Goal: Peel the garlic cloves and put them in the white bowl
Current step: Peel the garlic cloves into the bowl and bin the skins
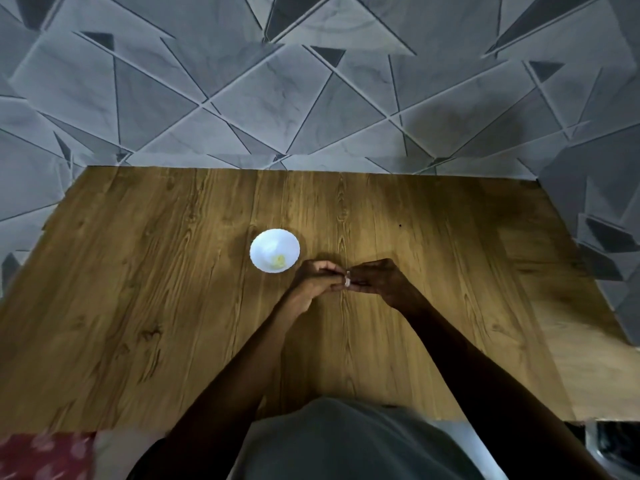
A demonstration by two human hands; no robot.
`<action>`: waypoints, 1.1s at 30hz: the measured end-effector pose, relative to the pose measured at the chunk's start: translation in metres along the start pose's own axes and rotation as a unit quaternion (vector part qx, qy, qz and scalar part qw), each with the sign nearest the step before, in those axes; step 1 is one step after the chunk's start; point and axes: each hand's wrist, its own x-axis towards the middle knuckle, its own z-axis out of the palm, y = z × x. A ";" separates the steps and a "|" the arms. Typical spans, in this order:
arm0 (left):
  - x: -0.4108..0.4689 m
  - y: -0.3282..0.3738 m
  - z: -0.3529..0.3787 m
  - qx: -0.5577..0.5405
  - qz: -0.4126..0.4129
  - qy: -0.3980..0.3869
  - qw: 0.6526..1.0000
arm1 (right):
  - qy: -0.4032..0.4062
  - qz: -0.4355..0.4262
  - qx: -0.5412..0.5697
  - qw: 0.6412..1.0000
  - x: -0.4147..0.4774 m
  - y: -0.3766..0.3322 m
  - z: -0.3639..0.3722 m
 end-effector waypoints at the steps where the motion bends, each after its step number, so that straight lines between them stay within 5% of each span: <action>1: 0.000 -0.002 -0.002 -0.008 0.003 -0.011 1.000 | -0.015 0.004 0.009 1.000 0.000 -0.001 -0.002; 5: 0.001 -0.007 -0.006 0.024 0.014 -0.018 0.999 | -0.072 0.005 -0.007 0.997 0.002 -0.001 -0.005; 11: 0.004 -0.007 -0.012 0.041 -0.002 -0.037 0.998 | -0.016 -0.033 -0.142 0.989 0.006 0.003 -0.005; 15: 0.008 -0.017 -0.016 0.020 -0.034 -0.009 0.999 | 0.104 -0.076 -0.458 0.880 0.012 0.011 0.005; 20: 0.003 -0.028 -0.013 -0.084 -0.056 0.019 0.995 | 0.107 -0.118 -0.564 0.810 0.011 0.025 0.014; 24: 0.000 -0.032 -0.002 -0.172 -0.089 0.040 0.980 | 0.153 -0.160 -0.468 0.856 0.002 0.022 0.019; 28: -0.002 -0.035 0.011 -0.219 -0.107 0.040 0.969 | 0.123 -0.073 -0.110 0.984 -0.019 0.024 0.029; 33: -0.010 -0.036 0.018 -0.195 -0.121 0.055 0.972 | 0.189 0.006 -0.027 0.982 -0.019 0.038 0.032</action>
